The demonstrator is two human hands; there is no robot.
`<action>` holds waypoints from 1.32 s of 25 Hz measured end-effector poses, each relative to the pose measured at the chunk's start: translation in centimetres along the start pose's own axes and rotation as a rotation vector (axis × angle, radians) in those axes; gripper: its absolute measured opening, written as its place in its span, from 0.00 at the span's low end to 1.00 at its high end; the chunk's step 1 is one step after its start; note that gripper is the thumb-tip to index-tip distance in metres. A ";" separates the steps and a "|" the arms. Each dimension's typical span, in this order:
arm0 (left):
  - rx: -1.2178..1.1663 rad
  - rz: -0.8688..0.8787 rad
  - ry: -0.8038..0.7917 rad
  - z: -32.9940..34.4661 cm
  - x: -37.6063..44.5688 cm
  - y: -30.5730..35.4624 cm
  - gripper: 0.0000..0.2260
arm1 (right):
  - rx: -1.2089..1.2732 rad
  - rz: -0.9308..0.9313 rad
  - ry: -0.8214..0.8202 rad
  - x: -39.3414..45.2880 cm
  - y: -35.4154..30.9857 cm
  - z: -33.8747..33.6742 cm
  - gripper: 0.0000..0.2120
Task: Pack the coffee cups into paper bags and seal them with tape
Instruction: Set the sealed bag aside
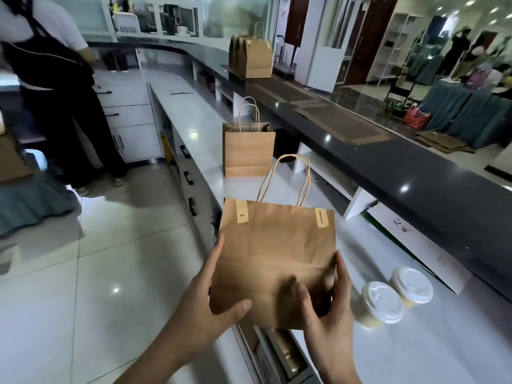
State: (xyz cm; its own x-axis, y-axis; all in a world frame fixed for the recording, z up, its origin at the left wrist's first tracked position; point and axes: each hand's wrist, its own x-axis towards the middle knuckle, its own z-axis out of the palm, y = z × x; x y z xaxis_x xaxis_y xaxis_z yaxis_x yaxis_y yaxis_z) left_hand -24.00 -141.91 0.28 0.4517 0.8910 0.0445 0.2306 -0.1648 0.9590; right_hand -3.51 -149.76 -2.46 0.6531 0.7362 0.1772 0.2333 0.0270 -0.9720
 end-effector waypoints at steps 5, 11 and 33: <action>0.008 -0.037 0.082 -3.1 2.3 -1.6 0.48 | -0.051 -0.055 -0.088 3.7 0.6 4.9 0.42; -0.010 -0.092 0.177 -7.1 8.0 -3.5 0.48 | -0.049 -0.115 -0.209 9.9 1.5 11.9 0.39; 0.001 -0.001 0.276 -29.1 31.8 -9.3 0.48 | 0.005 -0.144 -0.289 29.1 -2.8 40.7 0.39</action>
State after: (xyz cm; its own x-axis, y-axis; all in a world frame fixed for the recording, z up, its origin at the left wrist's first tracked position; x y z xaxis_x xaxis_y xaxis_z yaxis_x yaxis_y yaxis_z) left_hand -36.84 -99.74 0.89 0.2000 0.9727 0.1181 0.2324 -0.1641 0.9587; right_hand -14.44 -100.92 -0.85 0.3818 0.8861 0.2627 0.3045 0.1478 -0.9410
